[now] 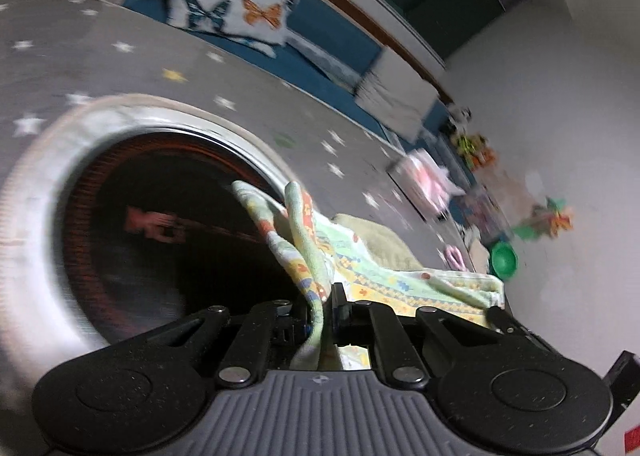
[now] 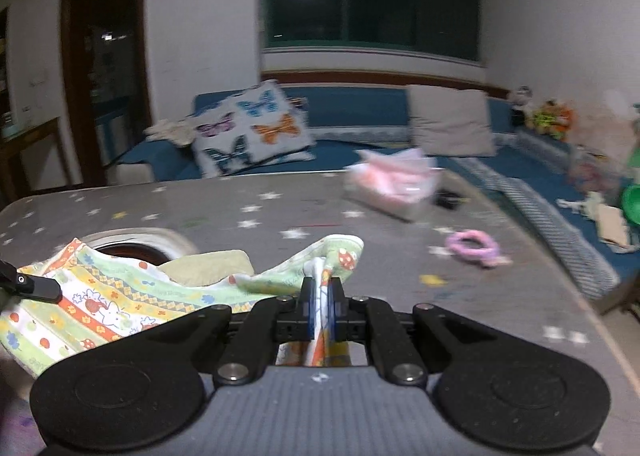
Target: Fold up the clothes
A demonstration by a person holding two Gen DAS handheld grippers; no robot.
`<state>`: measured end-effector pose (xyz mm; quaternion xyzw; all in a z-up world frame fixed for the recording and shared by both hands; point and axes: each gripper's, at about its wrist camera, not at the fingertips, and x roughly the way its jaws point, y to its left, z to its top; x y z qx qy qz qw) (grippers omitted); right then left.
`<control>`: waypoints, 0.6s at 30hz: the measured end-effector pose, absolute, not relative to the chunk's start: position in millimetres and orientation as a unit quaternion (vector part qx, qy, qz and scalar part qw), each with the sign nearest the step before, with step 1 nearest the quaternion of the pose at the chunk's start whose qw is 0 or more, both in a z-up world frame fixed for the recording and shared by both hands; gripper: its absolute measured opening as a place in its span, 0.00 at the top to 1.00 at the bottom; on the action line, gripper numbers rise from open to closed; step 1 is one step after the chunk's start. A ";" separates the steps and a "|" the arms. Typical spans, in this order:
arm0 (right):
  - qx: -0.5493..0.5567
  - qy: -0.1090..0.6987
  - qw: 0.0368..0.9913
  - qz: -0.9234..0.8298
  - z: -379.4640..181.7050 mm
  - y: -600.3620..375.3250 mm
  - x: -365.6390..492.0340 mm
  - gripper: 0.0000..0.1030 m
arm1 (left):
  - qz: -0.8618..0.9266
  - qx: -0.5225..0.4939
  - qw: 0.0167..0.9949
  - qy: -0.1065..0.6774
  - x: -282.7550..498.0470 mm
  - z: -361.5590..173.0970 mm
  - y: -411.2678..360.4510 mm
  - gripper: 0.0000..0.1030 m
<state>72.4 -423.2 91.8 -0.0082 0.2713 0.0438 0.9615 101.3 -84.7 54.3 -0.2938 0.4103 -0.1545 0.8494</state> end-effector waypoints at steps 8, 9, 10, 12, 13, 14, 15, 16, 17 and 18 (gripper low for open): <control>0.006 0.277 0.960 -0.027 79.5 -495.6 64.2 0.95 | -0.208 -0.242 0.846 0.427 122.0 51.6 -164.5 0.91; 0.011 0.280 0.959 -0.033 75.6 -502.7 63.9 0.95 | -0.212 -0.235 0.846 0.430 122.2 49.7 -170.8 0.91; 0.014 0.284 0.958 -0.037 71.7 -507.7 64.0 0.95 | -0.212 -0.223 0.848 0.433 122.2 47.2 -176.7 0.91; 0.015 0.296 0.954 -0.047 58.8 -516.5 64.6 0.95 | -0.210 -0.198 0.851 0.439 122.2 42.3 -188.5 0.91; 0.017 0.303 0.952 -0.051 53.1 -520.5 64.8 0.95 | -0.209 -0.186 0.852 0.442 122.1 40.0 -193.6 0.91; 0.020 0.309 0.949 -0.056 47.5 -524.4 65.0 0.95 | -0.205 -0.176 0.854 0.444 121.6 38.3 -195.5 0.89; 0.025 0.315 0.947 -0.058 42.4 -527.8 65.6 0.94 | -0.201 -0.167 0.856 0.447 121.2 36.7 -197.1 0.88; 0.031 0.322 0.944 -0.060 37.8 -530.9 66.4 0.94 | -0.197 -0.162 0.856 0.449 121.2 35.2 -197.0 0.86; 0.033 0.328 0.942 -0.061 33.5 -532.6 67.4 0.94 | -0.192 -0.155 0.858 0.451 121.6 33.8 -197.0 0.83; 0.032 0.333 0.941 -0.060 30.1 -533.2 68.2 0.94 | -0.187 -0.146 0.861 0.451 121.3 33.2 -196.5 0.83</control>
